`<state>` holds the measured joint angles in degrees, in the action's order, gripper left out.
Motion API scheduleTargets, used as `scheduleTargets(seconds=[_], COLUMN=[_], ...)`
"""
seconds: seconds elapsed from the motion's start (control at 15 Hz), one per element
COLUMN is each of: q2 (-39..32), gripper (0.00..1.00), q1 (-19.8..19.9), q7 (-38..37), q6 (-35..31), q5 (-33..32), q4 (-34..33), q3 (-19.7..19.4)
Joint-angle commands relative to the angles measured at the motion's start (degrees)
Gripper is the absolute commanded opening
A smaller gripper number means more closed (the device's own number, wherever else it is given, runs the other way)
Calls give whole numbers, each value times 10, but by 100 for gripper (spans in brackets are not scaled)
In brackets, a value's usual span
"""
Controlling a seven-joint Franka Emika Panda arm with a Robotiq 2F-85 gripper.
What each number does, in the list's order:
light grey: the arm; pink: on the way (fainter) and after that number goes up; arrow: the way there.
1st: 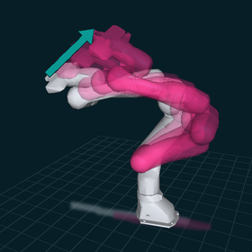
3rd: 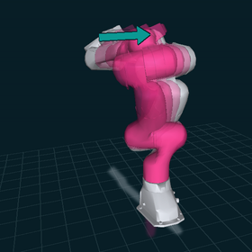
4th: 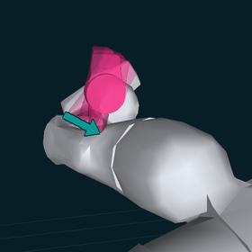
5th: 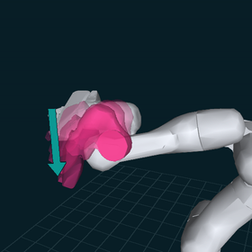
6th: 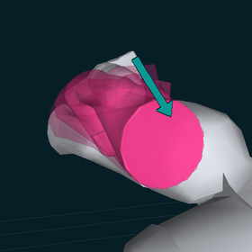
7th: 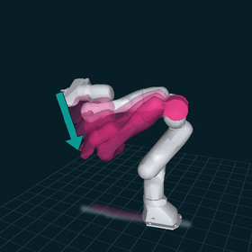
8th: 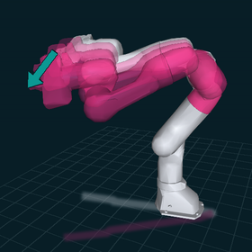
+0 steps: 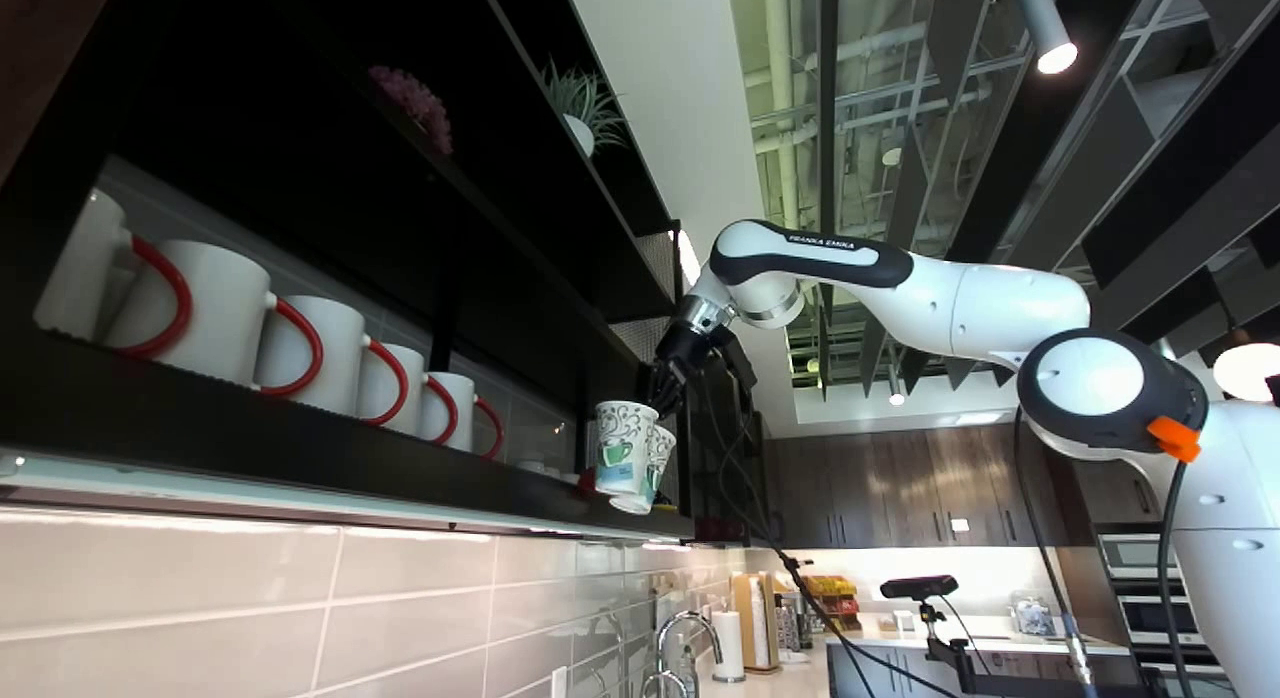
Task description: Remove the coffee cups from the bottom shelf and put them on the counter.
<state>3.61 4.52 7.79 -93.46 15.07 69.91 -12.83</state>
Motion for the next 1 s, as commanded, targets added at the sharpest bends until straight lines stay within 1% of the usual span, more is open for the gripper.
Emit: scheduleTargets(seconds=[0.0, 0.27, 0.33, 0.4, 0.53, 0.73, 0.8, 0.87, 0.93], q2=[85, 136, 82, 95, 110, 118, 118, 118, 129], gripper=[1, 1, 6, 6, 6, 6, 1, 1, 1], q1=[-7, 3, 5, 5, 5, 4, 4, 5, 7], q7=[-33, -45, -28, -30, -31, -32, -32, -38, -45], q6=[-31, -57, -22, -30, -36, -40, -40, -41, -59], q5=[-35, -64, -39, -45, -48, -48, -49, -57, -77], q4=[141, 234, 155, 177, 201, 211, 211, 225, 257], q3=[18, 29, 23, 23, 23, 24, 25, 29, 38])
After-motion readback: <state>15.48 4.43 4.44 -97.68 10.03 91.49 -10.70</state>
